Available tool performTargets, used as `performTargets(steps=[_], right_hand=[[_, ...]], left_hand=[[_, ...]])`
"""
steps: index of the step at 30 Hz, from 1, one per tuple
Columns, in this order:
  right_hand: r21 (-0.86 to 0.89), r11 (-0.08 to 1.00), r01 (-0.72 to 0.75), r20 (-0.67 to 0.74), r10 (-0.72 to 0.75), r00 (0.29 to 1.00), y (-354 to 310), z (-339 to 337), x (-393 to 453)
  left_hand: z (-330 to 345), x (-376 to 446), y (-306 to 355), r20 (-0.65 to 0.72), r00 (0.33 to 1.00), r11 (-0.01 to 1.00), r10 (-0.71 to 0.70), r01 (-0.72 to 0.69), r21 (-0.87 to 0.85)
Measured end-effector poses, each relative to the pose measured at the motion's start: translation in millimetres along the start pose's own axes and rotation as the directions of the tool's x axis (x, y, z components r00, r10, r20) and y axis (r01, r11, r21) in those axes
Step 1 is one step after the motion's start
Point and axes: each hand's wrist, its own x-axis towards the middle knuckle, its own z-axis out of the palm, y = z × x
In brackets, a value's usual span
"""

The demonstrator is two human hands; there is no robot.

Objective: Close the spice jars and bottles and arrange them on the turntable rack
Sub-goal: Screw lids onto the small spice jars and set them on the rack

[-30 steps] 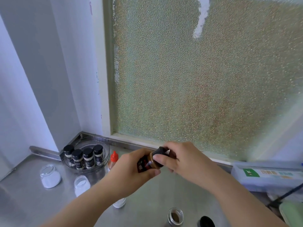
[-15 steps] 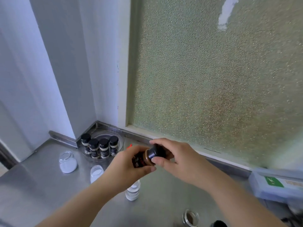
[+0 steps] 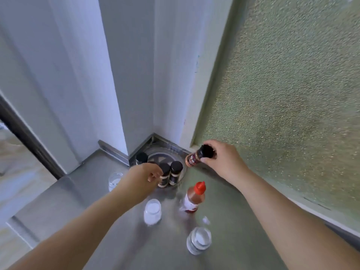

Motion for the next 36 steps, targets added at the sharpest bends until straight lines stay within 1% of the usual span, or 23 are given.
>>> performTargets(steps=[3,7,10,13,15,17,19,22,24,27,29,31,34,36], right_hand=[[-0.049,0.999,0.016,0.106,-0.01,0.994,8,41,32],[-0.067,0.998,0.003,0.218,0.012,0.976,16,80,54],[-0.089,0.996,-0.024,0.292,0.049,0.955,22,91,59],[-0.129,0.991,-0.042,0.404,0.091,0.91,25,94,55],[-0.128,0.989,-0.074,0.447,0.124,0.886,30,97,51],[-0.121,0.988,-0.098,0.47,0.144,0.871,33,96,48],[-0.1,0.99,-0.095,0.486,0.132,0.864,34,93,43],[-0.073,0.996,-0.052,0.451,0.079,0.889,31,89,39],[-0.054,0.998,-0.01,0.411,0.031,0.911,29,89,40],[-0.052,0.996,0.068,0.432,-0.038,0.901,26,96,46],[-0.061,0.997,0.049,0.446,-0.017,0.895,23,101,50],[-0.051,0.999,0.011,0.456,0.014,0.89,17,104,53],[-0.037,0.999,0.013,0.513,0.008,0.858,7,106,52],[-0.047,0.999,-0.002,0.548,0.027,0.836,2,108,50]], left_hand=[[3,10,-16,0.019,0.999,0.997,0.033,-0.034,0.064],[8,14,-37,0.031,1.0,0.999,0.003,-0.005,0.038],[11,19,-48,0.039,0.999,0.998,0.024,-0.026,0.056],[16,27,-53,0.044,0.996,0.995,0.077,-0.08,0.054],[23,36,-55,0.033,0.987,0.985,0.155,-0.157,0.065],[33,47,-52,0.033,0.976,0.971,0.214,-0.217,0.099],[45,58,-48,0.083,0.966,0.948,0.246,-0.258,0.185],[64,69,-47,0.228,0.945,0.877,0.236,-0.308,0.369],[73,70,-52,0.273,0.936,0.828,0.224,-0.33,0.454],[75,67,-65,0.214,0.932,0.819,0.293,-0.36,0.447],[71,67,-73,0.225,0.924,0.794,0.31,-0.382,0.472],[64,69,-81,0.192,0.934,0.794,0.302,-0.358,0.491],[52,71,-88,0.153,0.949,0.808,0.275,-0.314,0.498],[50,70,-92,0.136,0.951,0.806,0.279,-0.309,0.505]])
